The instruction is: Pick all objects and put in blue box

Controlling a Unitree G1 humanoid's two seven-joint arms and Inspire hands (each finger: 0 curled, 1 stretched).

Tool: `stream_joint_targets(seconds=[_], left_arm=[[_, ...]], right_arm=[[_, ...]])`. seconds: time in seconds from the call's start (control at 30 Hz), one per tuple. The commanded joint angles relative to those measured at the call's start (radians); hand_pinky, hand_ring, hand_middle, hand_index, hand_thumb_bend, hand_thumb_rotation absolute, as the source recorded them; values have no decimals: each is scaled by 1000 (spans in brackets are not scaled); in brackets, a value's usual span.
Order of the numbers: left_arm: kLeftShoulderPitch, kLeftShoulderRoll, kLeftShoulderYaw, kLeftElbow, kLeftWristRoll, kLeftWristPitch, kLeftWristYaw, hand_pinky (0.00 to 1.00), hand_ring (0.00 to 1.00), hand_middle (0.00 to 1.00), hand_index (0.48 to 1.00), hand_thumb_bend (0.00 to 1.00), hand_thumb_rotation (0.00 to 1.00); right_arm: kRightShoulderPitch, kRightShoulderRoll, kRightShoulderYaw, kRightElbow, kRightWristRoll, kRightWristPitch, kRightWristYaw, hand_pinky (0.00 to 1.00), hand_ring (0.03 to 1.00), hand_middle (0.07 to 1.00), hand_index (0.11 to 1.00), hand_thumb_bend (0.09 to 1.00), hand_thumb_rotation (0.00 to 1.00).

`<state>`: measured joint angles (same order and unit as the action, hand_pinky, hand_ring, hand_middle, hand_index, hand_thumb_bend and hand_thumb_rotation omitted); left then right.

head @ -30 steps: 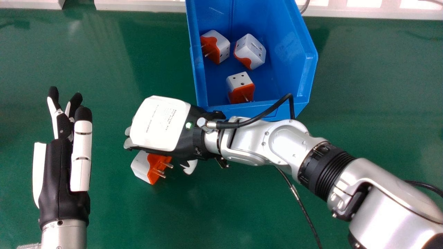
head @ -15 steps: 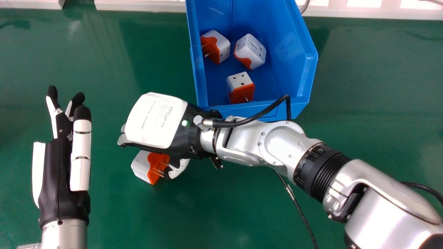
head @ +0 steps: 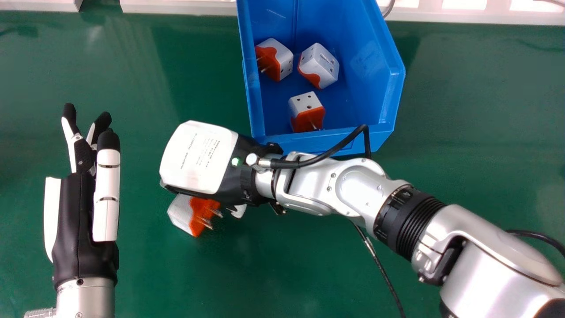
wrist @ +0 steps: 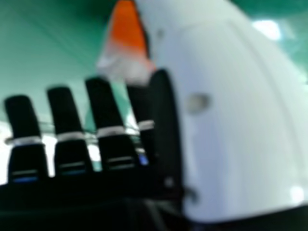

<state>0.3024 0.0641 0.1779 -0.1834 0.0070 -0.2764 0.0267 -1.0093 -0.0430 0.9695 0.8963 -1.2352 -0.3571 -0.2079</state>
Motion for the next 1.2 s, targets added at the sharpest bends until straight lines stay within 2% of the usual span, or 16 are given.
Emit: stream_joint_targets(seconds=[0.0, 0.13, 0.2, 0.3, 0.37, 0.4, 0.5, 0.63, 0.67, 0.7, 0.8, 0.9, 0.97, 1.0, 1.03, 1.17], left_arm=[[6, -1, -4, -28, 15, -10, 7, 964, 955, 957, 946, 452, 1000], [4, 3, -5, -27, 22, -10, 5, 964, 954, 956, 948, 456, 1000], [2, 1, -6, -28, 25, -10, 7, 959, 953, 956, 948, 452, 1000], [3, -2, -7, -35, 22, -3, 5, 951, 950, 954, 947, 447, 1000], [2, -3, -7, -37, 12, 3, 1, 957, 950, 952, 943, 459, 1000], [3, -3, -7, -40, 10, 4, -1, 966, 953, 953, 943, 463, 1000], [2, -1, -6, -38, 20, 1, 4, 961, 952, 953, 943, 465, 1000], [2, -2, -6, -45, 24, 16, 7, 948, 947, 949, 943, 463, 1000], [4, -2, -7, -51, 24, 22, 6, 949, 947, 949, 942, 463, 1000], [4, -2, -8, -54, 17, 23, 1, 955, 950, 951, 946, 457, 1000], [2, -2, -6, -49, 13, 17, -1, 970, 960, 959, 952, 448, 1000], [0, 0, -5, -43, 17, 13, 1, 971, 959, 959, 951, 461, 1000], [-1, 0, -6, -47, 22, 18, 4, 962, 955, 956, 948, 459, 1000], [0, -2, -6, -48, 21, 19, 4, 960, 954, 955, 948, 459, 1000], [-1, -5, -6, -48, 13, 18, 2, 961, 953, 955, 946, 457, 1000], [-2, -6, -6, -47, 8, 17, 2, 955, 951, 952, 945, 462, 1000]], right_arm=[[-36, 5, 11, 15, -11, 11, -43, 365, 420, 489, 486, 532, 25], [-12, 29, -60, 52, 96, 6, 26, 251, 309, 427, 501, 528, 2], [-15, 31, -58, 51, 102, 22, 50, 179, 230, 450, 489, 529, 0], [-34, 30, -45, 46, 107, 17, 113, 135, 182, 465, 485, 529, 0], [-34, 29, -57, 38, 126, 14, 150, 128, 182, 468, 486, 528, 0], [-32, 28, -61, 31, 130, 16, 161, 130, 189, 469, 486, 528, 0], [-28, 28, -69, 15, 144, 31, 196, 138, 201, 469, 485, 528, 0], [-21, 21, -71, -1, 145, 37, 179, 155, 223, 470, 484, 529, 0], [-19, 18, -68, -7, 138, 42, 172, 151, 218, 470, 483, 529, 0], [-16, 17, -68, -13, 137, 48, 176, 148, 215, 470, 482, 529, 0], [-16, 20, -65, -20, 139, 63, 203, 144, 213, 470, 481, 530, 0], [-11, 27, -73, -13, 149, 75, 201, 151, 217, 470, 481, 531, 0], [6, 38, -99, -1, 177, 91, 188, 217, 303, 450, 496, 528, 0], [10, 41, -98, -1, 170, 105, 179, 259, 359, 472, 487, 526, 0], [12, 39, -88, 0, 155, 114, 145, 307, 412, 495, 479, 522, 4], [10, 41, -78, -4, 155, 125, 154, 388, 477, 508, 482, 522, 10]])
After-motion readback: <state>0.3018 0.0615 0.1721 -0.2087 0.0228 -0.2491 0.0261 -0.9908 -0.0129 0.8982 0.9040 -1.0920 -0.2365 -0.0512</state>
